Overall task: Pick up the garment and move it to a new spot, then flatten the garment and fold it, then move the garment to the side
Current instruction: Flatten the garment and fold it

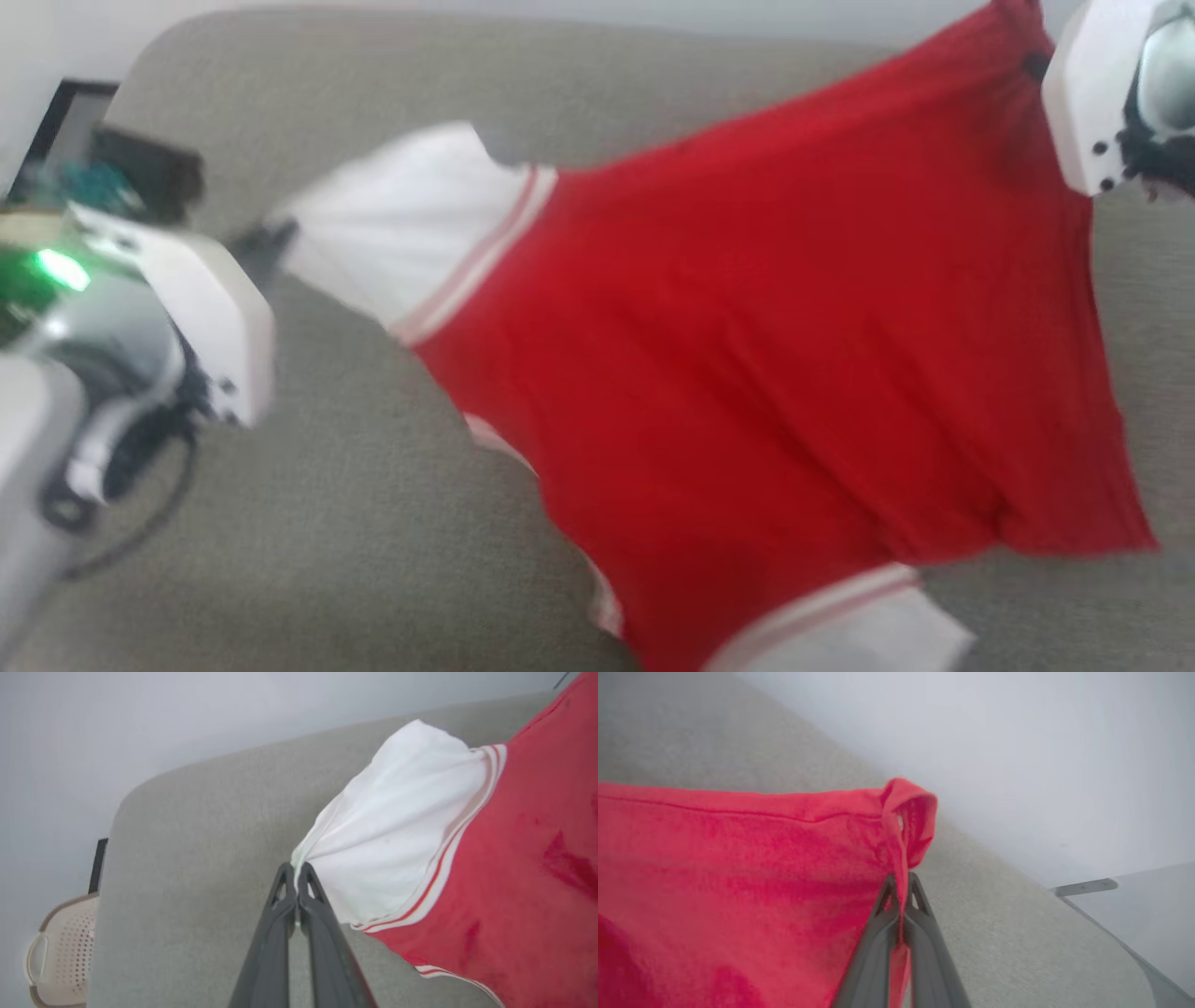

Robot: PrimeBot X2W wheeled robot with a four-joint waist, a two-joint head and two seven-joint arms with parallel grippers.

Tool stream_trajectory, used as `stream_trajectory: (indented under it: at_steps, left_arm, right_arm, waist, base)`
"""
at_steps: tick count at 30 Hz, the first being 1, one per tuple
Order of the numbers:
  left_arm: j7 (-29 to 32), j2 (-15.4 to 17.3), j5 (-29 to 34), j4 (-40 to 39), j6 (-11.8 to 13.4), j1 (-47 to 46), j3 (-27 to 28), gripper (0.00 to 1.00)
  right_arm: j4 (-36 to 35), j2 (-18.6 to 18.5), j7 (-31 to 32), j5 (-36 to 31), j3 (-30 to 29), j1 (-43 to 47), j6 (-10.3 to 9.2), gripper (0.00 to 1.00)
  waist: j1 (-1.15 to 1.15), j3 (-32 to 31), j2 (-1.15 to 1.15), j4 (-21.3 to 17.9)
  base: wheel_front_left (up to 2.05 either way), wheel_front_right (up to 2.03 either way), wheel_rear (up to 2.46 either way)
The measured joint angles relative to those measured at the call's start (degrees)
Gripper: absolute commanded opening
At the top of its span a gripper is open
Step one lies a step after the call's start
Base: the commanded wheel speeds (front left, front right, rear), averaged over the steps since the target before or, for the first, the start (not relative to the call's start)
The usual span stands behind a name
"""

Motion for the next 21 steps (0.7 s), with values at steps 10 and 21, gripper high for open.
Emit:
stream_trajectory:
  at_steps: [10, 21]
  left_arm:
    - [7.67, 2.54, 2.65, 3.88, -4.52, -15.64, 0.21, 0.0]
    - [6.21, -2.04, 6.59, 15.23, -9.46, -31.91, -0.59, 0.0]
  right_arm:
    - [-5.31, -0.89, -0.97, -1.0, -6.33, -0.25, 0.0, 0.0]
    - [-6.84, 2.21, -2.93, -7.03, -15.57, -0.01, 0.0, 0.0]
  waist:
    - [0.0, -5.91, 0.0, -4.42]
    - [0.0, -7.87, 0.0, -6.31]
  base:
    - [0.0, 0.0, 0.0]
    - [0.0, 0.0, 0.0]
